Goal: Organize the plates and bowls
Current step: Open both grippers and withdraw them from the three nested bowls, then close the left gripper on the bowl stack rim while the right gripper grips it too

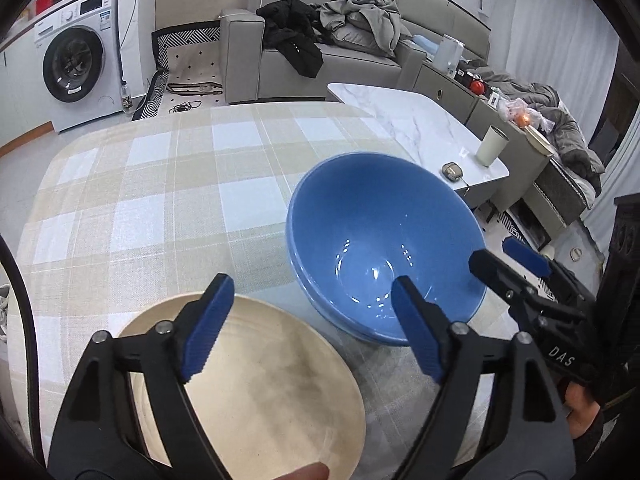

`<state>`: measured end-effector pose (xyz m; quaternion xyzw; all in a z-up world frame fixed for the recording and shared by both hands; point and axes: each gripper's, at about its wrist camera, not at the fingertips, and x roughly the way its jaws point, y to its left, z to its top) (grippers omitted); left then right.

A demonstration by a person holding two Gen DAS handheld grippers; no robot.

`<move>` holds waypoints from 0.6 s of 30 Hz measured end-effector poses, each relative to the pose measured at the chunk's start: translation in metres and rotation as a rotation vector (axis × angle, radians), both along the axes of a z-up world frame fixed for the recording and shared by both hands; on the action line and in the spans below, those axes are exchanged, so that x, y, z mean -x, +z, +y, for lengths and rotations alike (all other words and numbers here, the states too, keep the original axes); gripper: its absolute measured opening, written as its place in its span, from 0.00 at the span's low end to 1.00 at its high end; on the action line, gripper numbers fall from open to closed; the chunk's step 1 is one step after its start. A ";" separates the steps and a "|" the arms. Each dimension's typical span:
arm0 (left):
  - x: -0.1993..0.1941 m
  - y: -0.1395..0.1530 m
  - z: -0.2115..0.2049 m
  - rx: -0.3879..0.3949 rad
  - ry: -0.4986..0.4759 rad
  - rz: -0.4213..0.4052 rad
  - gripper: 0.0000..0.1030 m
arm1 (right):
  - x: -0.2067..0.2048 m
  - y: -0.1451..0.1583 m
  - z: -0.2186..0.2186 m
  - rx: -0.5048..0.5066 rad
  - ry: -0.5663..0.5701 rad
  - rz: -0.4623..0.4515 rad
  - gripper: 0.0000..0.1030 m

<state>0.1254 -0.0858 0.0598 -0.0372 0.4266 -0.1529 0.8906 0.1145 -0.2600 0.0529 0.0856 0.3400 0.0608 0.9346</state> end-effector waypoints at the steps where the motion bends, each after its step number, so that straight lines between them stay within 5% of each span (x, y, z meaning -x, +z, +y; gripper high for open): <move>1: -0.001 0.000 0.000 0.002 0.001 0.002 0.80 | -0.002 -0.001 0.000 -0.001 -0.004 0.011 0.89; 5: -0.008 -0.003 0.002 0.002 0.022 0.009 1.00 | -0.008 -0.003 -0.003 -0.031 -0.021 0.017 0.94; 18: -0.033 -0.025 0.015 0.129 0.070 0.082 0.99 | -0.012 -0.011 -0.014 -0.152 -0.030 0.029 0.94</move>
